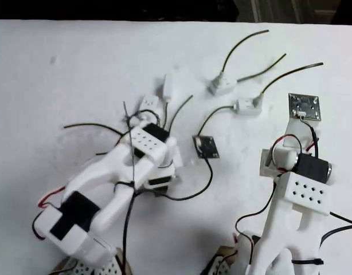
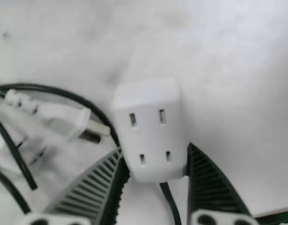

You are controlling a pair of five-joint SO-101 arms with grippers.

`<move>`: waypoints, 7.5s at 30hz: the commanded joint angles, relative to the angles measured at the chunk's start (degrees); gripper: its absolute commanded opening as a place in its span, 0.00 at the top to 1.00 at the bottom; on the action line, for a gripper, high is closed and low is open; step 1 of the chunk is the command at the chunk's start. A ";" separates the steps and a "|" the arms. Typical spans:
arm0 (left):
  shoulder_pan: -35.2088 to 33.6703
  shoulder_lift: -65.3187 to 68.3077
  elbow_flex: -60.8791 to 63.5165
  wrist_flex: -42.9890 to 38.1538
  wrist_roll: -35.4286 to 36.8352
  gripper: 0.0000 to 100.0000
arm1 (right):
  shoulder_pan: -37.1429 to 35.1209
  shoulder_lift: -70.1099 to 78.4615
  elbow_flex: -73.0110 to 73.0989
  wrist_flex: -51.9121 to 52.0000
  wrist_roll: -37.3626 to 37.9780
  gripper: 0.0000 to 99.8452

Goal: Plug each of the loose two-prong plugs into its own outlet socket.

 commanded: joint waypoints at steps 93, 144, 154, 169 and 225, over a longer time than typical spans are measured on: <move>-43.03 -106.86 68.22 1.14 21.10 0.98 | -52.09 43.56 -25.05 -14.46 -23.03 0.91; -43.03 -106.86 68.22 1.14 21.10 0.98 | -52.62 63.87 -34.55 -14.02 -22.77 0.92; -43.03 -106.86 68.22 1.14 21.10 0.98 | -52.62 62.46 -34.20 -14.02 -22.51 0.98; -43.03 -106.86 68.22 1.14 21.10 0.98 | -46.20 45.41 -34.02 -1.80 -16.62 0.98; -43.03 -106.86 68.22 1.14 21.10 0.98 | -34.24 19.12 2.99 -4.79 9.85 0.87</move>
